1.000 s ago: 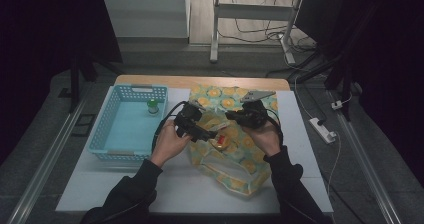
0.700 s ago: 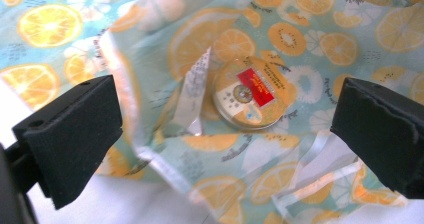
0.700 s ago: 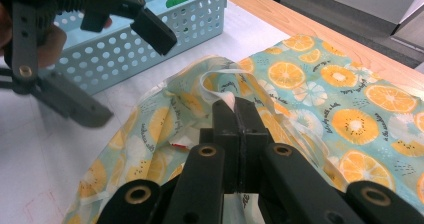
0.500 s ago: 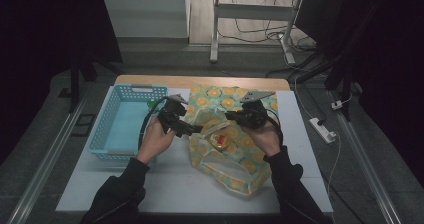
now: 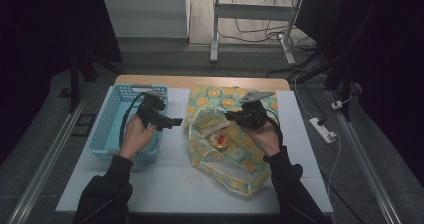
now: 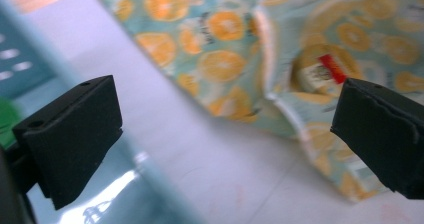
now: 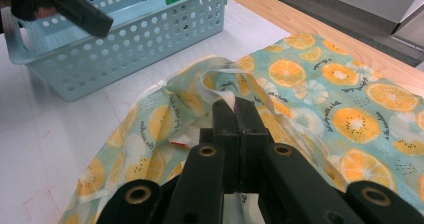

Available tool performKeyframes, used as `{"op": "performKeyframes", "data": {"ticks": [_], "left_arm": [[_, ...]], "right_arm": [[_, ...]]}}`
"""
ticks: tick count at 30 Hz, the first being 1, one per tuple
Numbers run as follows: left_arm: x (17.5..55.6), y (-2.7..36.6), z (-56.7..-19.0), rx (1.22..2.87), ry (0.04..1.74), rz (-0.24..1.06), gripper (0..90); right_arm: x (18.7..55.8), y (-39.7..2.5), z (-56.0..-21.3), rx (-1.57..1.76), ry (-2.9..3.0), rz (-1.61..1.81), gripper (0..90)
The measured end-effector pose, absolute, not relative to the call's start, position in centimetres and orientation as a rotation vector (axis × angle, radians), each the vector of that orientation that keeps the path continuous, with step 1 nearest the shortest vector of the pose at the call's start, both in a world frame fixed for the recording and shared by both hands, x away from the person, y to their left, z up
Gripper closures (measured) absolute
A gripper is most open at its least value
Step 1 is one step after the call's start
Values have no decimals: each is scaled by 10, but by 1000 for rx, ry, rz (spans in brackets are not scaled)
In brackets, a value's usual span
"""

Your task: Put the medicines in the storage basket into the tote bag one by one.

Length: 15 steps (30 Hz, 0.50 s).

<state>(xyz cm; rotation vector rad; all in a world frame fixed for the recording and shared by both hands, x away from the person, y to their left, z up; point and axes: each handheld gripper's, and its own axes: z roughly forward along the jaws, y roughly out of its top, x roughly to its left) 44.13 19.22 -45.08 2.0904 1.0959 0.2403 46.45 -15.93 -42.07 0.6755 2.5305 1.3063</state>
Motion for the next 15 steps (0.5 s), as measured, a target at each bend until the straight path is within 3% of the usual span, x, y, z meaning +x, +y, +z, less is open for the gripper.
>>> {"op": "performKeyframes", "data": {"ticks": [15], "left_arm": [[460, 235, -455, 2059, 1272, 360, 0]], "right_arm": [[464, -159, -421, 677, 2533, 1303, 900]]}}
